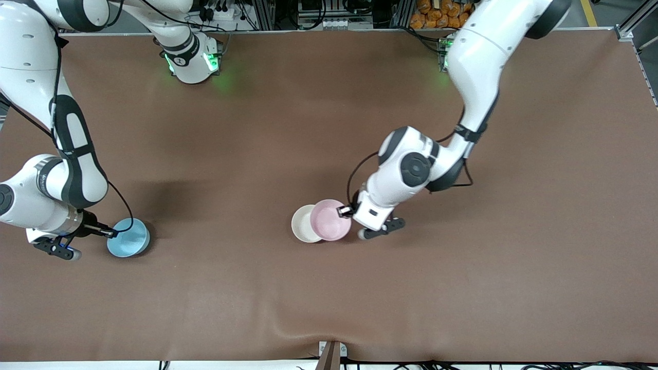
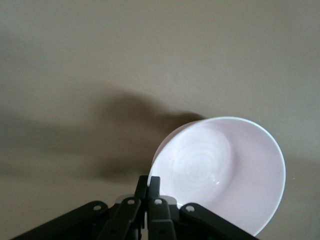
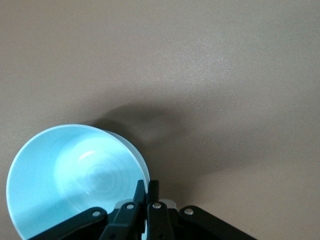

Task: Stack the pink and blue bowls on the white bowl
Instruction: 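Carry the pink bowl with the left gripper onto the white bowl, then release the pink bowl while the right gripper lifts the blue bowl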

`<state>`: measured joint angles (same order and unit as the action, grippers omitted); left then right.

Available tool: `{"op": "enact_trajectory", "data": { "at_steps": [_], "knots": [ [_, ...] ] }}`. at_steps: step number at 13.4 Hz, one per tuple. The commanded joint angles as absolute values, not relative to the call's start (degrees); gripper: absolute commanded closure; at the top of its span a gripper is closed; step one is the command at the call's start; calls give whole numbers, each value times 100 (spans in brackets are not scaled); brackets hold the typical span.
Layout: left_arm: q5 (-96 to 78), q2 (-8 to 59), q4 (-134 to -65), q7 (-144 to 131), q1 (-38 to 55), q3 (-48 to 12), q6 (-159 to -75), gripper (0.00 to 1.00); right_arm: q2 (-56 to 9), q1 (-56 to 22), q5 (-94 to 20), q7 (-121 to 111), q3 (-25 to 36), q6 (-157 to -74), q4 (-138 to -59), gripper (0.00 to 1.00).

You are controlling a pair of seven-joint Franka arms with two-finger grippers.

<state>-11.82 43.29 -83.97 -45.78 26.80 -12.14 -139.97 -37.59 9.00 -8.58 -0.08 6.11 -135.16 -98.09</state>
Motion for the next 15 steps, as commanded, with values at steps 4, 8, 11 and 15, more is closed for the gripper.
{"op": "enact_trajectory", "data": {
  "at_steps": [4, 8, 11, 15],
  "knots": [
    [-1213, 4746, -8191, -4676, 3023, -1063, -14686, 100, -2947, 975, -1002, -9, 545, -12606, -9809, 100],
    [-1222, 4851, -8068, -4693, 3076, -1063, -14748, 100, -2120, 967, -1247, -9, 536, -11911, -9809, 100],
    [-1222, 4852, -8068, -4693, 3076, -1063, -14748, 100, -1803, 853, -1582, 271, 536, -11506, -9809, 100],
    [-1213, 4852, -8060, -4886, 3155, -1063, -14748, 61, -1600, 64, -1573, 1561, 536, -11382, -9817, 100]
  ]
}}
